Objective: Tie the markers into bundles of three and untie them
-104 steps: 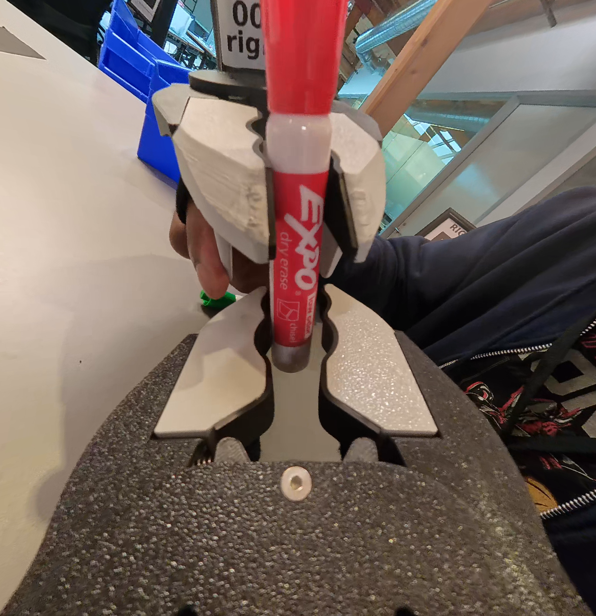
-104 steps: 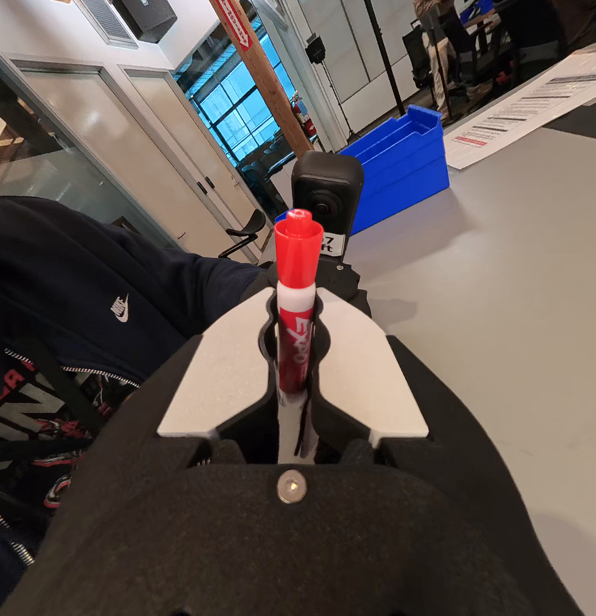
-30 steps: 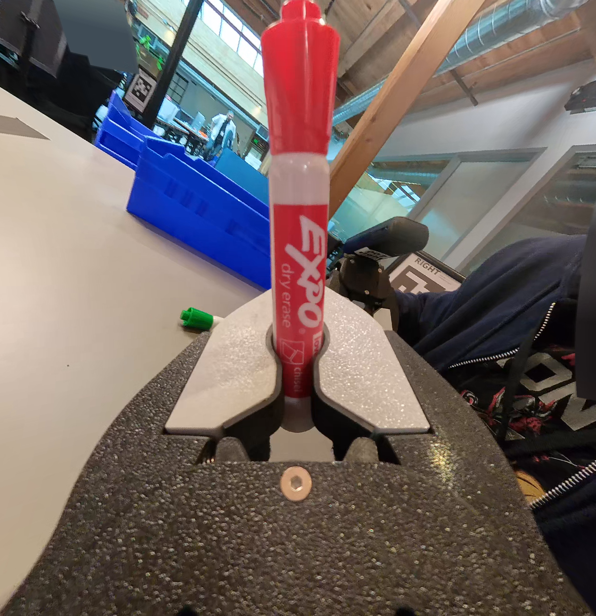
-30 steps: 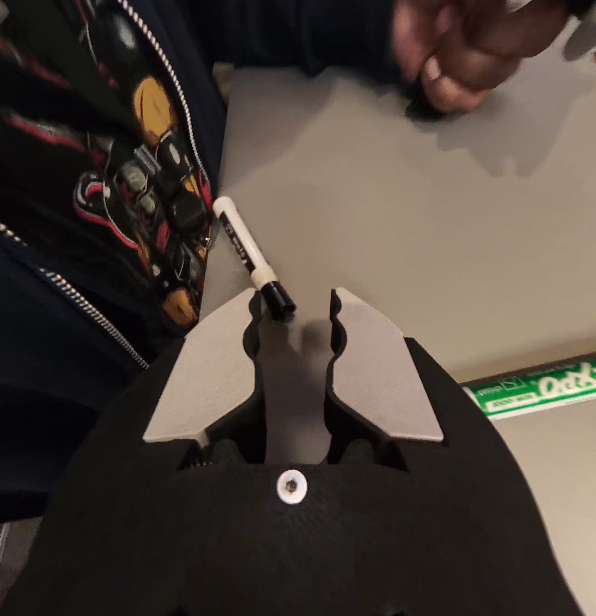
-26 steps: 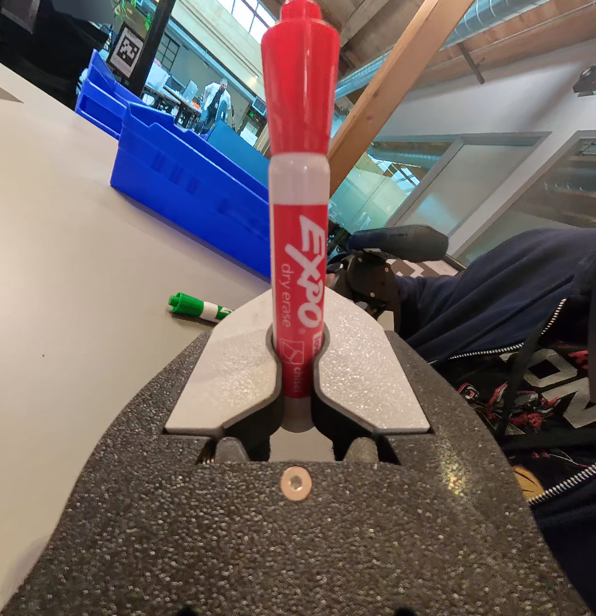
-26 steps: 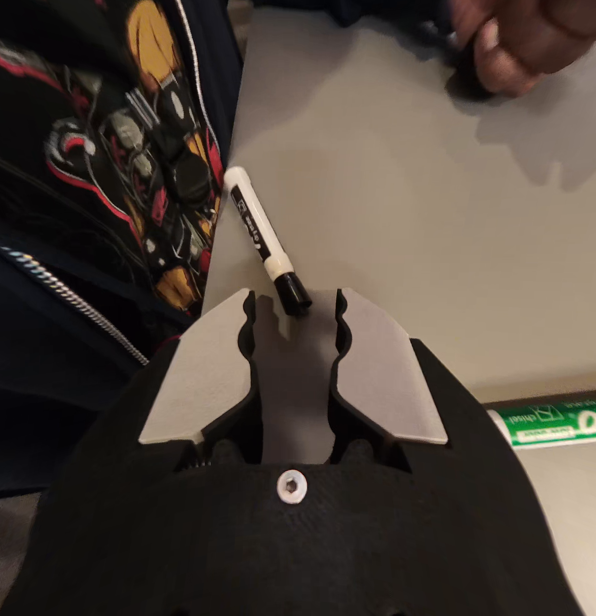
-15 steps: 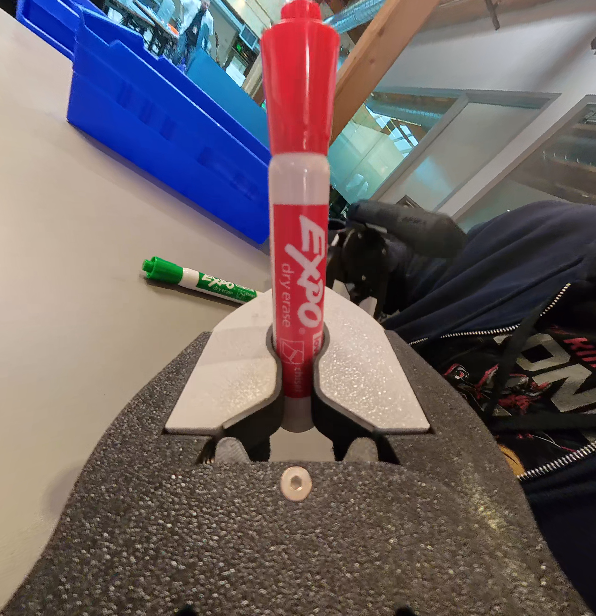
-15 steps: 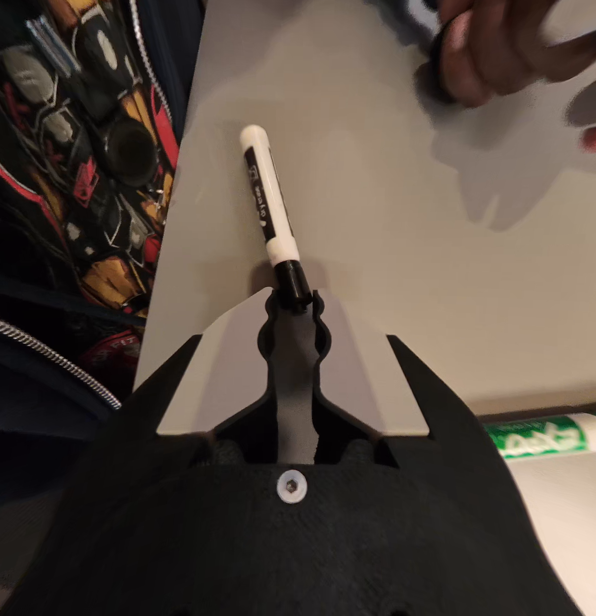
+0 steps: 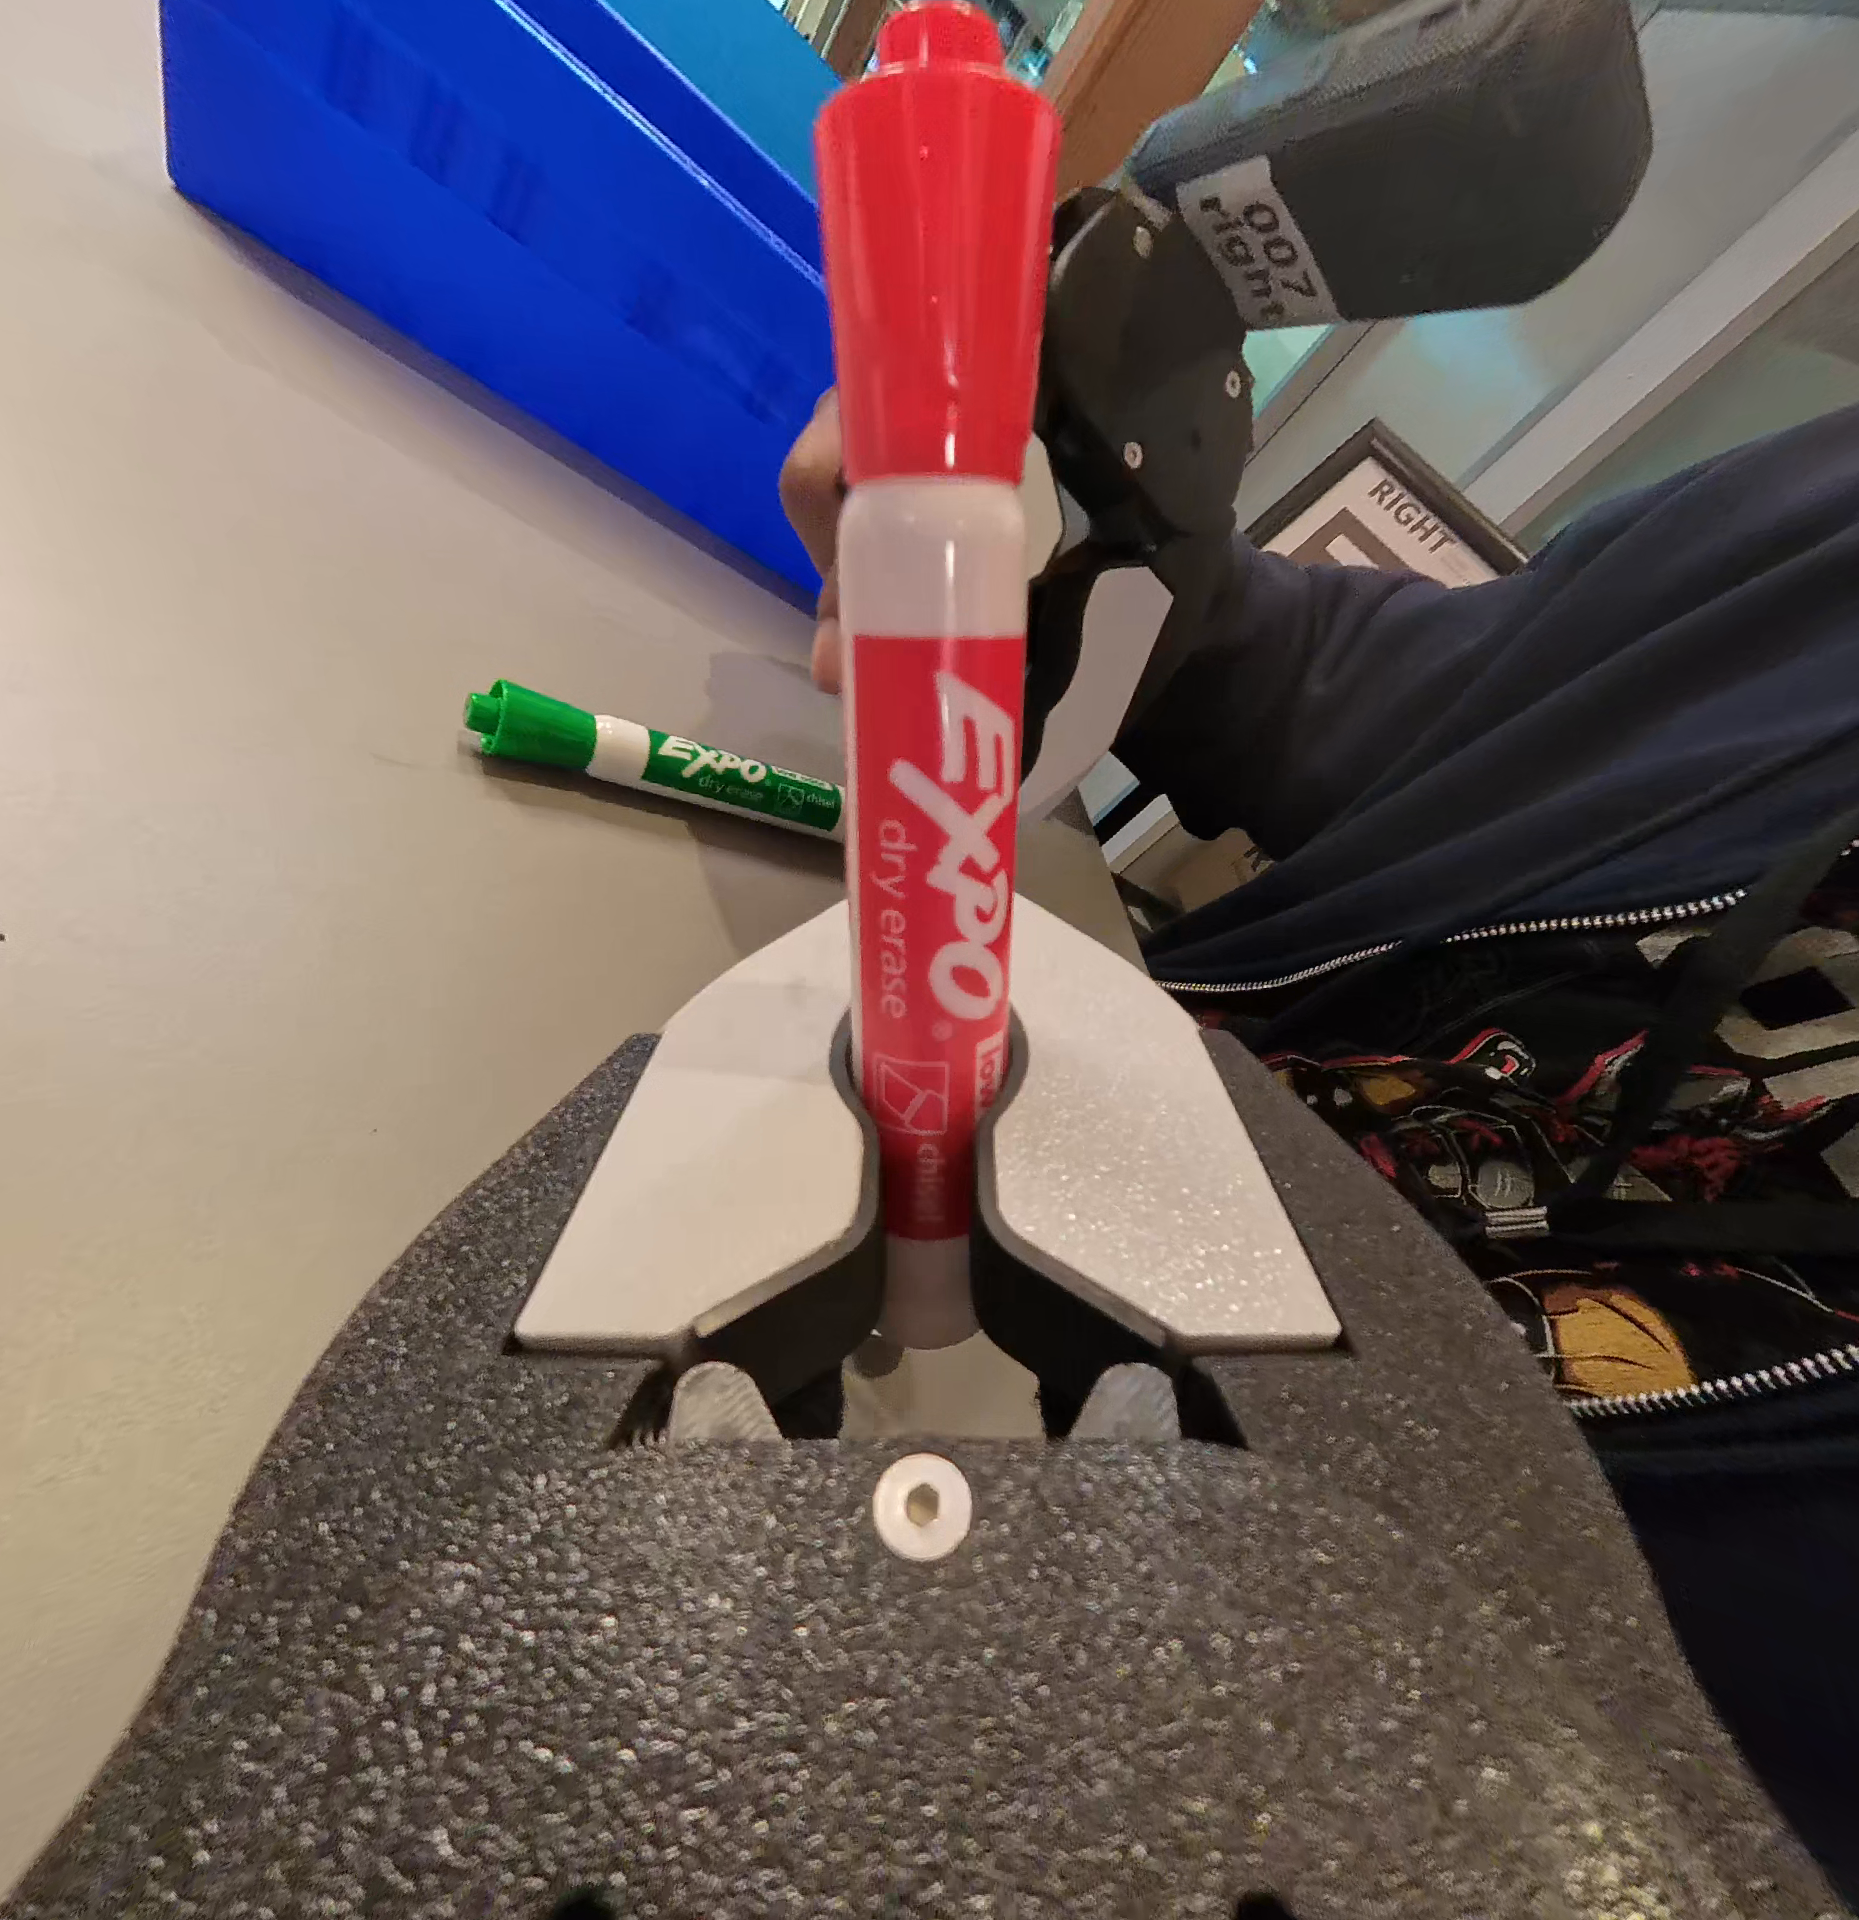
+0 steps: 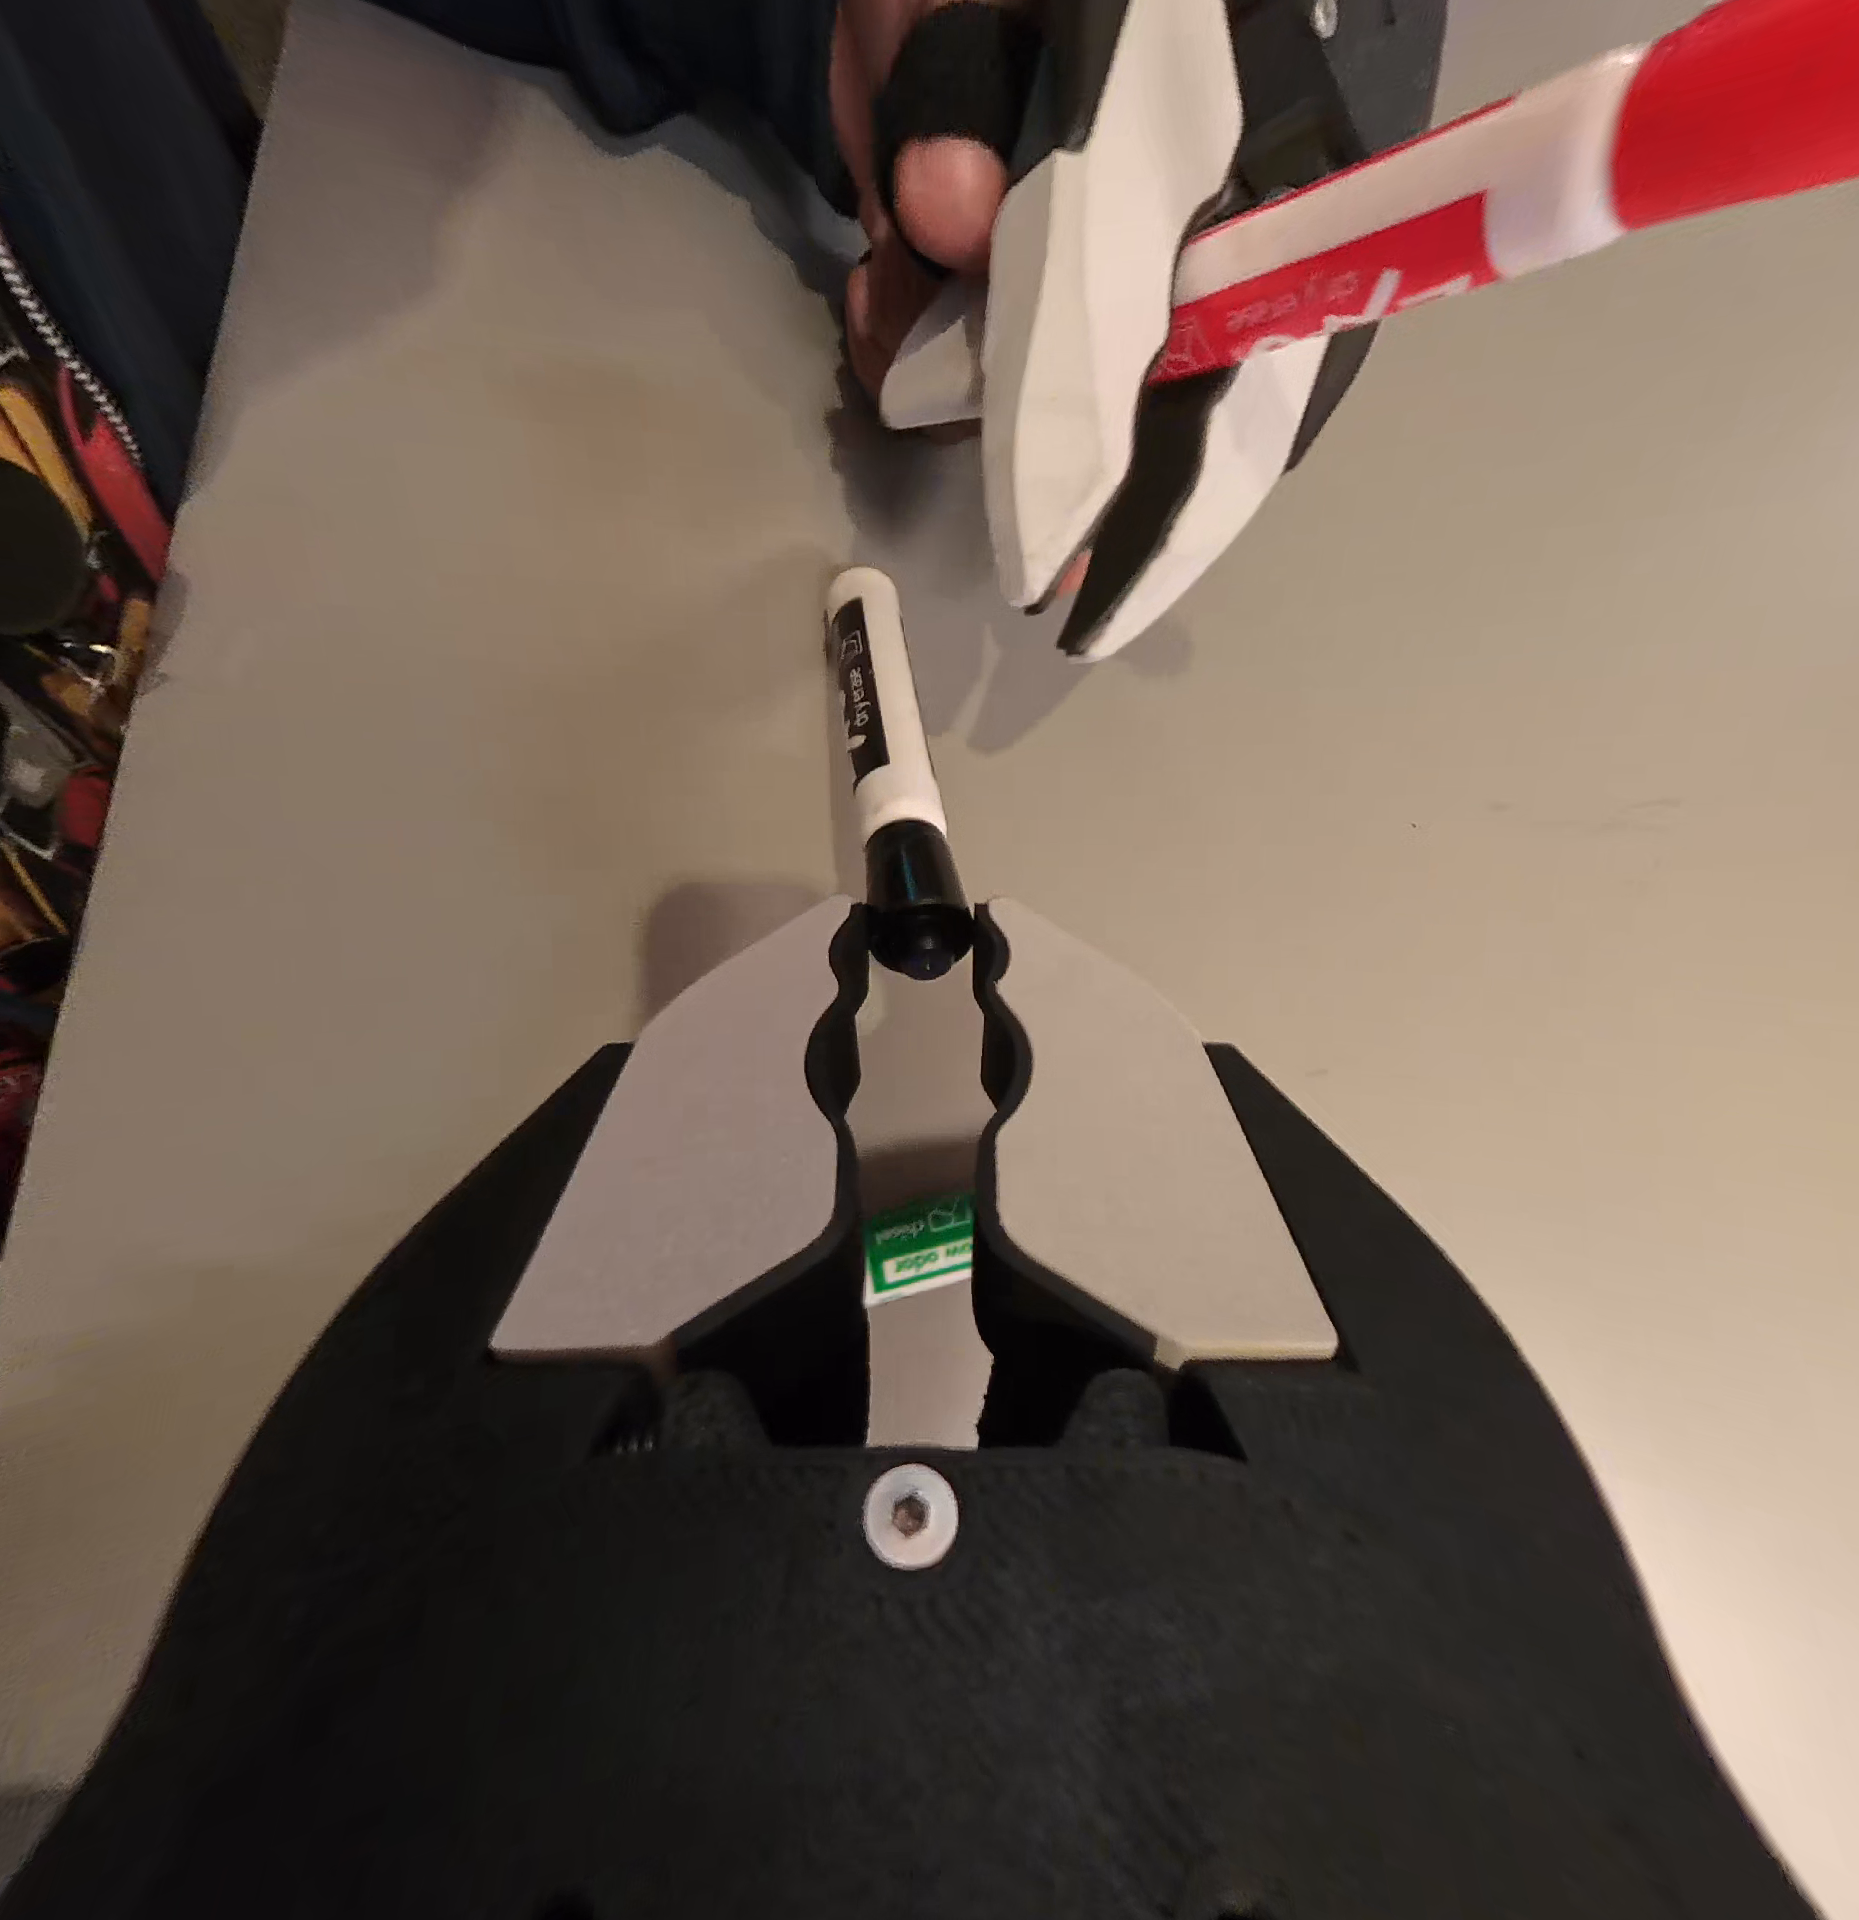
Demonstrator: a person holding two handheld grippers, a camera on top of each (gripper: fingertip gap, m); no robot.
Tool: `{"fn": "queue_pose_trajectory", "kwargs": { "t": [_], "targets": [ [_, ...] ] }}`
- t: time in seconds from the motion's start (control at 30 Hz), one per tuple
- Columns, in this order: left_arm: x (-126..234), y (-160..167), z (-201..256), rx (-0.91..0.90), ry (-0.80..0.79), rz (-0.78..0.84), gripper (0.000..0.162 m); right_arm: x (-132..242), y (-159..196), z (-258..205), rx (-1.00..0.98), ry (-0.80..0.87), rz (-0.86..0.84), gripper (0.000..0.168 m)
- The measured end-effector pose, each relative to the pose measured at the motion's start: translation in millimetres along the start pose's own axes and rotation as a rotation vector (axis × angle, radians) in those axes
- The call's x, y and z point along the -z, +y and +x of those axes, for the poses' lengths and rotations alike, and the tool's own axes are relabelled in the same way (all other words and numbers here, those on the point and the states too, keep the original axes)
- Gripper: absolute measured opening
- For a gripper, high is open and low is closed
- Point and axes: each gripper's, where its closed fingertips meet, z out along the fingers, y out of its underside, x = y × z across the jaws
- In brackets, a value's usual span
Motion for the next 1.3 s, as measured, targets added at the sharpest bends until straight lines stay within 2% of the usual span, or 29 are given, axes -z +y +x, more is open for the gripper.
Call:
{"fn": "queue_pose_trajectory", "kwargs": {
  "t": [0.17,0.33,0.43,0.53,0.63,0.73,0.8,0.9,0.93,1.1,1.3],
  "targets": [
    [3.5,8.7,-14.0,-0.047,-0.111,-0.080,0.012,-11.4,-2.7,15.1,-0.073,-0.055,0.079,0.019],
    [19.0,32.0,-39.5,-0.138,-0.329,-0.284,0.012,-37.4,20.7,33.7,-0.135,-0.070,-0.027,0.019],
    [23.6,38.4,-47.3,-0.130,-0.388,-0.333,0.012,-37.8,17.1,43.0,-0.157,-0.037,-0.015,0.023],
    [24.8,43.5,-52.6,-0.134,-0.426,-0.371,0.012,-25.9,-2.6,53.3,-0.206,-0.005,0.091,0.041],
    [21.6,44.4,-51.2,-0.144,-0.424,-0.378,0.013,-25.2,-26.2,62.9,-0.324,-0.003,0.245,0.046],
    [20.2,46.6,-50.2,-0.160,-0.423,-0.392,0.014,-36.6,-31.6,64.6,-0.343,-0.002,0.287,0.047],
    [20.0,49.0,-50.5,-0.169,-0.429,-0.412,0.017,-36.5,-38.3,62.8,-0.336,-0.015,0.314,0.043],
    [19.4,50.1,-51.8,-0.184,-0.443,-0.423,0.020,-36.5,-36.9,60.3,-0.321,-0.030,0.312,0.015],
    [19.1,50.5,-52.0,-0.187,-0.444,-0.427,0.021,-39.5,-32.1,58.9,-0.311,-0.026,0.283,0.011],
    [18.7,52.2,-53.3,-0.202,-0.453,-0.441,0.033,-57.4,-9.1,54.3,-0.252,0.030,0.118,0.010],
    [21.4,46.5,-52.6,-0.214,-0.459,-0.423,0.046,-63.3,-3.9,53.3,-0.266,0.031,0.102,0.013]
  ]
}}
